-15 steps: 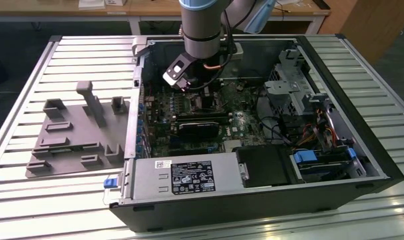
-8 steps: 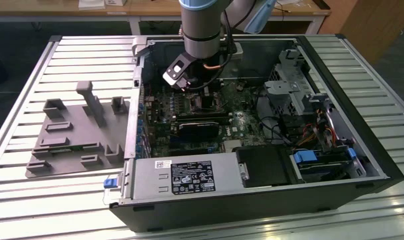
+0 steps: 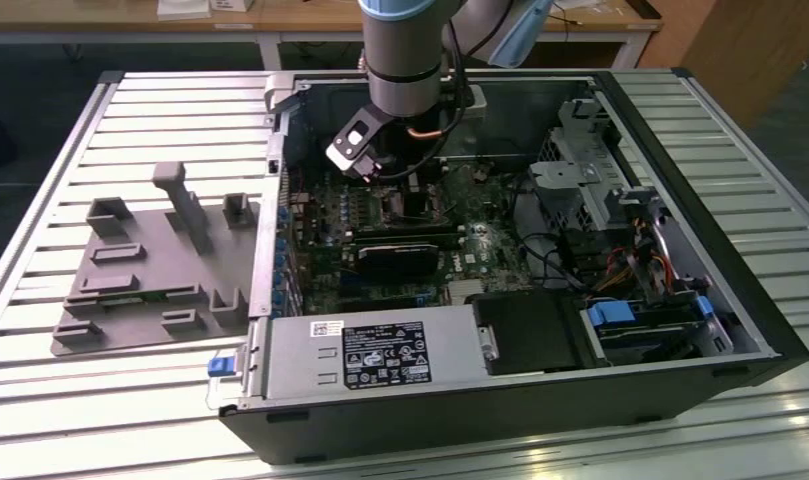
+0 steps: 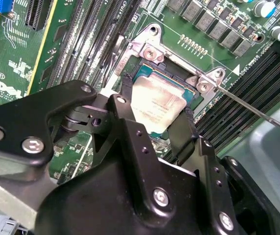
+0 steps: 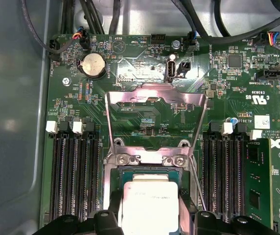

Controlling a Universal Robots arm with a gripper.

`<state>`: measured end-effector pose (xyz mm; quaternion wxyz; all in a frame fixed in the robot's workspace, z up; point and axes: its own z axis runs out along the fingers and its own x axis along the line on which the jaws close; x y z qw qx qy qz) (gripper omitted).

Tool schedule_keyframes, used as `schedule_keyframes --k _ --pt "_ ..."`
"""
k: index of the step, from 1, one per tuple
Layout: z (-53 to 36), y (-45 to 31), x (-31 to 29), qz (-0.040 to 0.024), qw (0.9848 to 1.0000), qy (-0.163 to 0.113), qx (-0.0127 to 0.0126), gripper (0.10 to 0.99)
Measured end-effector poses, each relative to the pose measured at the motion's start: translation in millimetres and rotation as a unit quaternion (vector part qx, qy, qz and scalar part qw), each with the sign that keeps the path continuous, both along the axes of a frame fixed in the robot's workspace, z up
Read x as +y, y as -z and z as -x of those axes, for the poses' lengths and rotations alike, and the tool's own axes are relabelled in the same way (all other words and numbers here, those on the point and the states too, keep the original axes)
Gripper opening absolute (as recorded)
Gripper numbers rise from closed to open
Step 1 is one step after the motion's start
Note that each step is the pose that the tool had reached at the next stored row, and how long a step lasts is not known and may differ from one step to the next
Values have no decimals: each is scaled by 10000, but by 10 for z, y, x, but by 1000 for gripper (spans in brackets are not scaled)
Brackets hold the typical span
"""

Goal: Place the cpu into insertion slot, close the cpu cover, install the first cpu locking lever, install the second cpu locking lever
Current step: 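Place the cpu into insertion slot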

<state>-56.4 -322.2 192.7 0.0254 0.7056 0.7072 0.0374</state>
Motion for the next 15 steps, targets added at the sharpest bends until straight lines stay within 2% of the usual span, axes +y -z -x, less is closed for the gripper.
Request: schedule_keyframes --k 5,6,15 --pt "0 0 1 0 10000 0 0 549" --pt "0 0 1 0 10000 0 0 612" --pt "0 -25 2 0 10000 0 0 612"
